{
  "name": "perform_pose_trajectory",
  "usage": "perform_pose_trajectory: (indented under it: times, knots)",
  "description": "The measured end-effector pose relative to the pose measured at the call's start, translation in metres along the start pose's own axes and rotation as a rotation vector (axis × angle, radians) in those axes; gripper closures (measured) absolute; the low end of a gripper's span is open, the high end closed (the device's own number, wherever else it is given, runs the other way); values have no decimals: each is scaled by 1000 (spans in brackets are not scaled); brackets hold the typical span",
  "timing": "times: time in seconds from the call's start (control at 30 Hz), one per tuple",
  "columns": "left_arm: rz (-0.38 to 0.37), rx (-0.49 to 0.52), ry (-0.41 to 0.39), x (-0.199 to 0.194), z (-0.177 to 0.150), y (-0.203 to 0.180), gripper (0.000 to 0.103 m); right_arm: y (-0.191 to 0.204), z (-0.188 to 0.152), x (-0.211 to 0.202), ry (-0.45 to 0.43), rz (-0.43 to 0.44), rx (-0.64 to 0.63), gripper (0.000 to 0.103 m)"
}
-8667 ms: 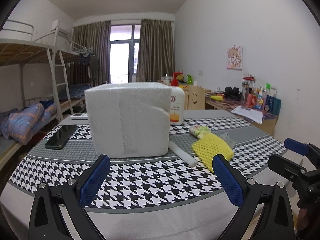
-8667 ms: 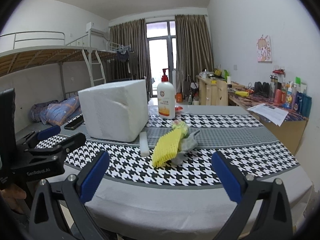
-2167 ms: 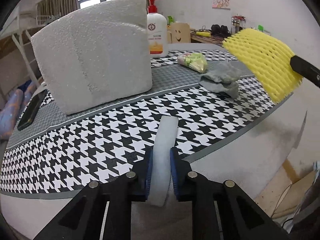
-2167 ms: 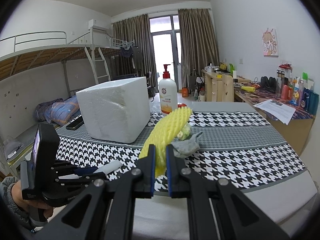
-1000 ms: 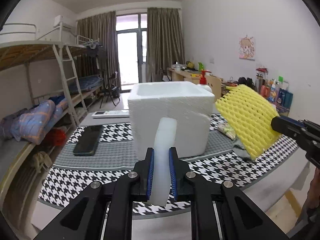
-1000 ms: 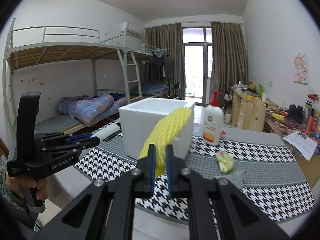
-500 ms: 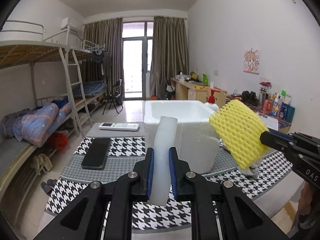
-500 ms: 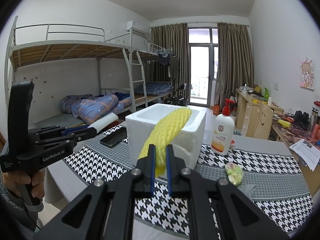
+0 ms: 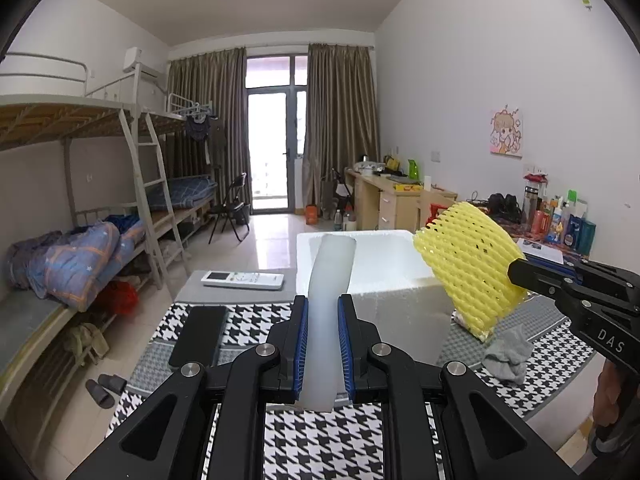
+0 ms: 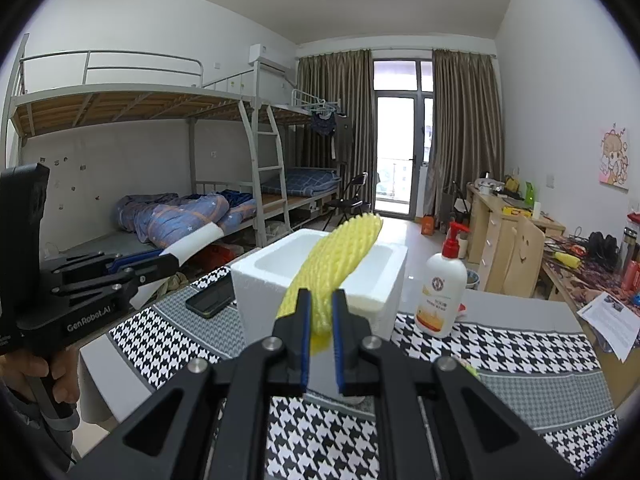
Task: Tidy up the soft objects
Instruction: 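Lower the net into the box and open the right tool while the left tool holds the strip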
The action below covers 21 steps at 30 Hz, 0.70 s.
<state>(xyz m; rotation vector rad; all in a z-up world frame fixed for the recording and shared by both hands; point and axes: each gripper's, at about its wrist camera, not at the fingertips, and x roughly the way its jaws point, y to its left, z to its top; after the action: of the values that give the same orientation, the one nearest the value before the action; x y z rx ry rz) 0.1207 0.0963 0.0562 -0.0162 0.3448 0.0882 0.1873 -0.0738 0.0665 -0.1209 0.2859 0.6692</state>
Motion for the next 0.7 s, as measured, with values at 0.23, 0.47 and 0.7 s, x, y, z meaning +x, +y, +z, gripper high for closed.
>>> perform_pose_trajectory:
  times: [0.23,0.47,0.7]
  knots:
    - [-26,22,-3,13,8,2,87,-2,8,12,-2,-25,22,91]
    - [-30,34,0,25,15,2,87,-7,20,24,0,-32,27,91]
    - [-16,24,2,39,22,8,87,-8,30,39,16,-10,31,91]
